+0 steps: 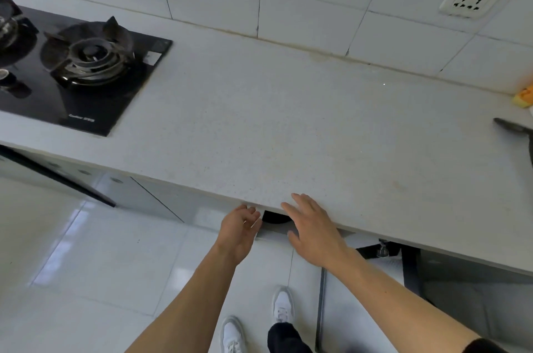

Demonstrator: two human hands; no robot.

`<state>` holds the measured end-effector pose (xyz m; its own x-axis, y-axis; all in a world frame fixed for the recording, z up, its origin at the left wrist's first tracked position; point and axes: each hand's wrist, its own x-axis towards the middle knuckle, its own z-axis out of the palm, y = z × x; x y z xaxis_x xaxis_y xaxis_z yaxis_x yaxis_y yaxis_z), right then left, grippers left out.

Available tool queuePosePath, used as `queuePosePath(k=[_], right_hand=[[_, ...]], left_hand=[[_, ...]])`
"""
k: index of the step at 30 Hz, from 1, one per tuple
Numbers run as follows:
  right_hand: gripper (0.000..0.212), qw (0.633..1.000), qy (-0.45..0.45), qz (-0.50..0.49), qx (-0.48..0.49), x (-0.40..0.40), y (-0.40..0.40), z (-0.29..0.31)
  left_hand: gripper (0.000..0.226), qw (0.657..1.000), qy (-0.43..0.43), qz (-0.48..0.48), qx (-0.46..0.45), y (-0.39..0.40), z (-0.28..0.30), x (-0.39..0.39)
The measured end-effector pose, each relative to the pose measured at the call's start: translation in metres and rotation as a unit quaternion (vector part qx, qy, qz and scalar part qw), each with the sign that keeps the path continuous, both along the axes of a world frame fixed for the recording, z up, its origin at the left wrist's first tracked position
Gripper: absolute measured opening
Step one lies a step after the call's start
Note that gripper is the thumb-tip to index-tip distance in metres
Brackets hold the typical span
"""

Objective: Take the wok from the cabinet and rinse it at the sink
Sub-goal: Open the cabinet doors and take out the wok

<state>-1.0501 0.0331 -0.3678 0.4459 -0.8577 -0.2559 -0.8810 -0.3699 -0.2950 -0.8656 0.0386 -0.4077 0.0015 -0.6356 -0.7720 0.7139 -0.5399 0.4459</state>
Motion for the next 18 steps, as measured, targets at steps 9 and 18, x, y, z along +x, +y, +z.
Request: queuePosePath(k=[9, 18], right_hand=[[0.066, 1.000, 0.014, 0.000, 0.006, -0.002, 0.000, -0.019], [0.055, 1.000, -0.004, -0.018, -0.006, 0.011, -0.004, -0.012]], left_hand=[[0.020, 0.992, 0.081, 0.094, -0.004, -0.012, -0.023, -0.004], [0.013, 0.998, -0.030, 0.055, 0.028, 0.006, -0.021, -0.003]])
